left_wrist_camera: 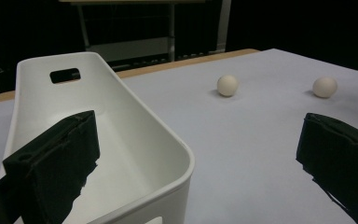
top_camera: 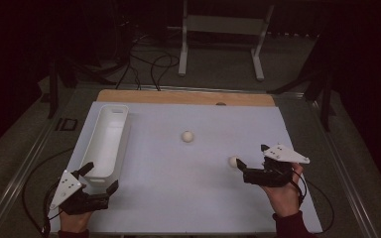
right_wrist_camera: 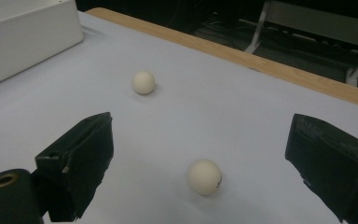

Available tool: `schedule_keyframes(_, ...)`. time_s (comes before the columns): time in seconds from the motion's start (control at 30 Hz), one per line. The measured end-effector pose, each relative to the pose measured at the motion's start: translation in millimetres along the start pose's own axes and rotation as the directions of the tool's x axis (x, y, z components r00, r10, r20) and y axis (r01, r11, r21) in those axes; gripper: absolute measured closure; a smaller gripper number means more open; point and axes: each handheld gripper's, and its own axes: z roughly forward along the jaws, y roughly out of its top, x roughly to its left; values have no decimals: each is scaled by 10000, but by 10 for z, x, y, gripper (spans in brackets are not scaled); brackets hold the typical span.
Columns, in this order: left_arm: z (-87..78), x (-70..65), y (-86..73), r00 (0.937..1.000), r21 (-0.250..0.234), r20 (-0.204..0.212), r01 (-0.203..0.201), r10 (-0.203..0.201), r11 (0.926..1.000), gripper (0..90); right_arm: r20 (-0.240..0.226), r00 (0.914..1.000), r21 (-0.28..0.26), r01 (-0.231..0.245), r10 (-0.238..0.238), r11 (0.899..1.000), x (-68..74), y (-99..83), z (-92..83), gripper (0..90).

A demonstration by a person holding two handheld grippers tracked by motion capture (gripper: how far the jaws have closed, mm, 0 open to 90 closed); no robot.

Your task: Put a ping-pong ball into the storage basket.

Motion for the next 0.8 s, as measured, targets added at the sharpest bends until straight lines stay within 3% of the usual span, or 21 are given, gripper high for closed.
schedule_keyframes(0.8, 5, -3, -1, 10000, 40, -15, -22, 22, 10000, 0, -158, 9998, 658, 159, -149, 9977, -43, 117, 156, 71)
